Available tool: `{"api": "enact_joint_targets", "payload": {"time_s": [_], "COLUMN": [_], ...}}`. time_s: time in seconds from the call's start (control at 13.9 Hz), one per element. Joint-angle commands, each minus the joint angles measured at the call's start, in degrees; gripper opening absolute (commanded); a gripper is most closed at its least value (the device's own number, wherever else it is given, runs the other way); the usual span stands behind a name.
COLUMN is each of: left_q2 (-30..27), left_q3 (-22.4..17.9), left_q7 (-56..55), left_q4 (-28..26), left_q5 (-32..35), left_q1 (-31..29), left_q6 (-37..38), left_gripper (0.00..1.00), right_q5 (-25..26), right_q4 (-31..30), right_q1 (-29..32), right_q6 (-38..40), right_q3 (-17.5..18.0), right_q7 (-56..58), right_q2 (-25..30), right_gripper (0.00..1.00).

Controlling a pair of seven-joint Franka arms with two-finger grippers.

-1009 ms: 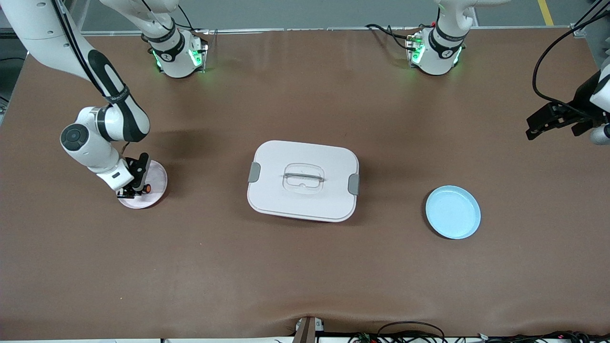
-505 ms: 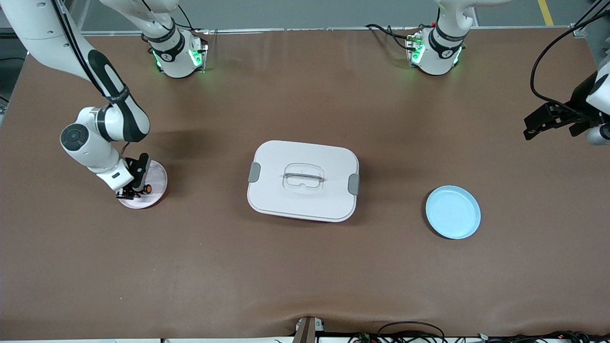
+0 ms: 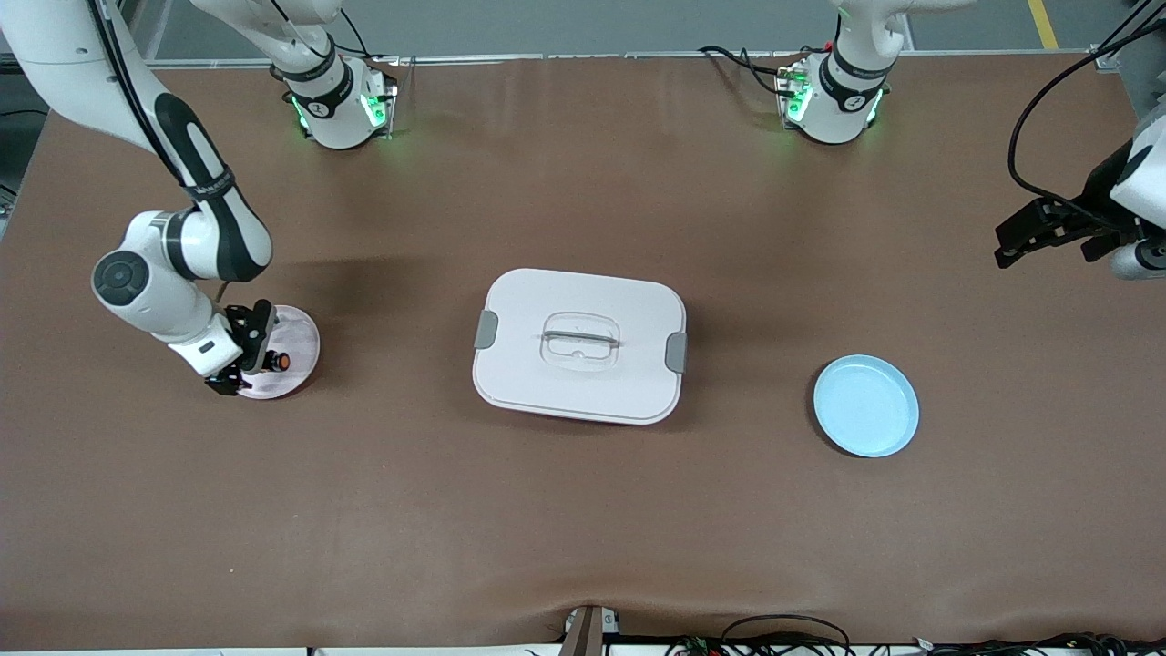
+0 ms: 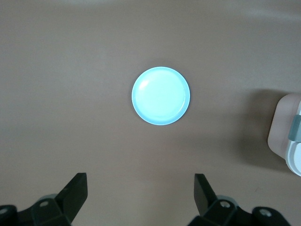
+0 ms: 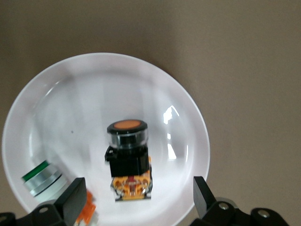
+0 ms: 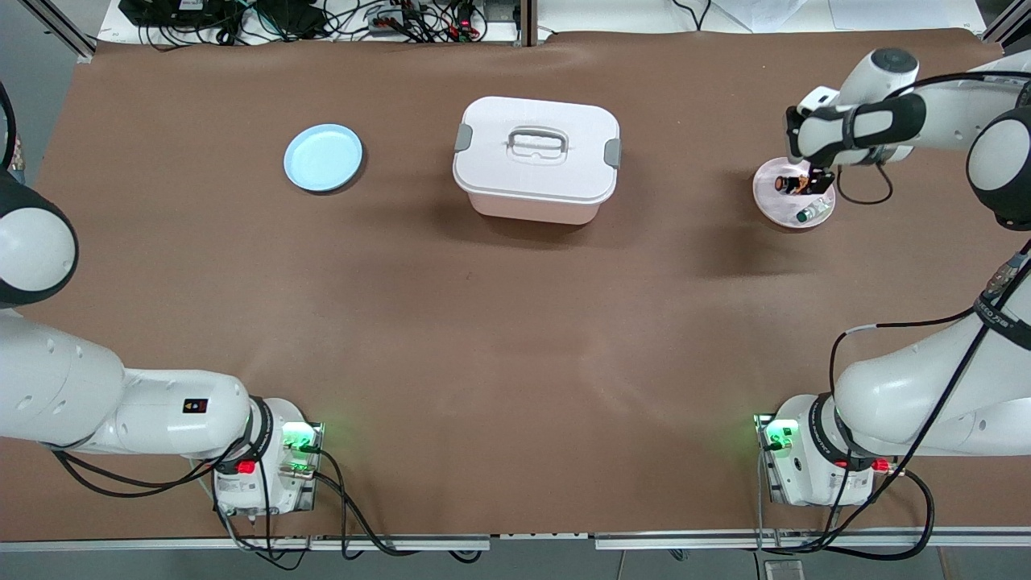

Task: Transfer orange switch to right arm and place
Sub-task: 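Open the right gripper and lift it off the switch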

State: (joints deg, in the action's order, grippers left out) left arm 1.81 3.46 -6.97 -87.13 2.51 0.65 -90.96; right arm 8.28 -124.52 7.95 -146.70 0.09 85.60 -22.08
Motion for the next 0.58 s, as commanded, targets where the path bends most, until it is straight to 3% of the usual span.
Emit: {"api": "enact_joint_targets", "payload": {"time_s": [0.0,0.29,0.5], "left_q2": [-0.58,-0.49,-0.49], "left_q3": [0.49,0.49,0.49], "left_q7": [0.82,0.82,0.9], "left_q4": [-0.76,-0.76,-1.02], "left_q5": [-0.84,-0.75,-0.31], "left_q1": [-0.74,-0.91,-0.83], "left_q6": [-0.8,-0.88,-0.88], "left_gripper": [1.0,1.0,1.0], "right_q5": [0.69,0.6,-2.37], "right_q4": [4.01,11.04,11.59], "right_q1": [1.11,1.02,1.02], "right_q6": [10.43,24.15,29.0], "right_q3": [1.05,1.31,1.31], "right_q7": [-2.02,-5.52,-10.78], "right_q2": [3.0,5.11,8.79], "right_gripper": [1.0,1.0,1.0]}}
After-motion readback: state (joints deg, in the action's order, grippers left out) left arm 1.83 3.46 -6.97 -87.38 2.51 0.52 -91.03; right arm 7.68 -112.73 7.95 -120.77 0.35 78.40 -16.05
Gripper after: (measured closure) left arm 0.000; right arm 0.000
